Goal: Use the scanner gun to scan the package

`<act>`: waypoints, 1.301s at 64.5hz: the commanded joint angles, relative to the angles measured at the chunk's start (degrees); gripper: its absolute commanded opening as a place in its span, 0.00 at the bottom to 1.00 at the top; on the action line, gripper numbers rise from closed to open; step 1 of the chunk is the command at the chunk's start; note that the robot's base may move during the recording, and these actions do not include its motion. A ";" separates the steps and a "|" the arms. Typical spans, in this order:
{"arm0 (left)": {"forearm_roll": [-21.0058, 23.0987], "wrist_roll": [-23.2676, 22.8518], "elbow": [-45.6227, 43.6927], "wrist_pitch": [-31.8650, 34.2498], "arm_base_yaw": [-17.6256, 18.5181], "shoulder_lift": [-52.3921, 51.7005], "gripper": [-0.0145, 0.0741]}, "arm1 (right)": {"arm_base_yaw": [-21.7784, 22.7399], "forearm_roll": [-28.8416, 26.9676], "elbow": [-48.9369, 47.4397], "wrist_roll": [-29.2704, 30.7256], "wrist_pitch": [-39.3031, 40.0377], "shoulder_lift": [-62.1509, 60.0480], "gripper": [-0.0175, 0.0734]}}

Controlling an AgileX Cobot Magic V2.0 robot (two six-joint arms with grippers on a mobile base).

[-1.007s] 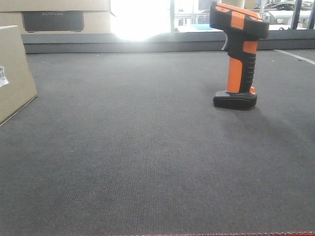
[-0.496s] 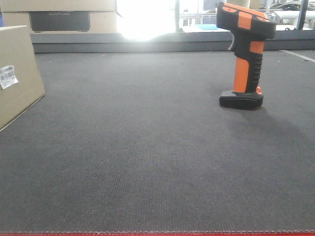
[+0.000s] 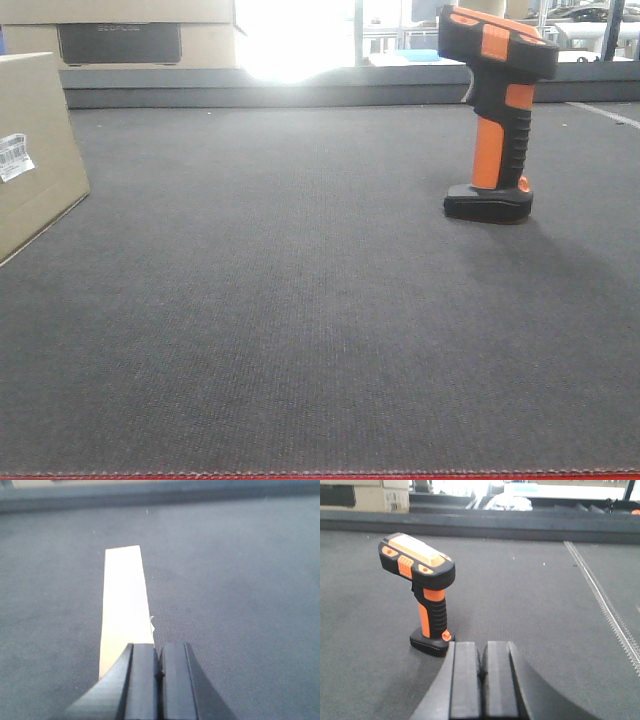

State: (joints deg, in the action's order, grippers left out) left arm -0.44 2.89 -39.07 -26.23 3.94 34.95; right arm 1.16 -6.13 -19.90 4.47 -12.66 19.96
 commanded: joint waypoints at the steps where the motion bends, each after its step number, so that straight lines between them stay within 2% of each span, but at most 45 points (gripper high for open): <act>1: 0.01 -0.59 4.36 3.46 0.34 -5.51 0.04 | 0.41 0.33 0.81 0.09 1.44 -2.22 0.02; 15: 0.01 -0.59 11.45 8.04 0.34 -16.72 0.04 | 0.41 0.33 1.05 0.09 1.07 -3.23 0.02; 23: 0.01 -0.59 12.64 7.39 0.34 -19.83 0.04 | 0.41 0.33 1.05 0.09 0.94 -3.23 0.02; 70: 0.01 -0.59 13.00 8.06 0.34 -20.98 0.04 | 0.41 0.33 1.05 0.09 1.05 -3.23 0.02; 73: -1.01 -0.59 13.54 8.06 0.34 -21.88 0.04 | 0.41 0.33 1.05 0.09 1.05 -3.23 0.02; 84: -1.37 -0.59 19.80 11.39 -3.67 -28.79 0.04 | 0.41 0.33 1.05 0.09 1.05 -3.23 0.02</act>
State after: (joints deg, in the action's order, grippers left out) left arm -1.55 2.76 -22.17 -17.92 2.24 9.21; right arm 1.16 -6.13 -18.95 4.47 -12.58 17.04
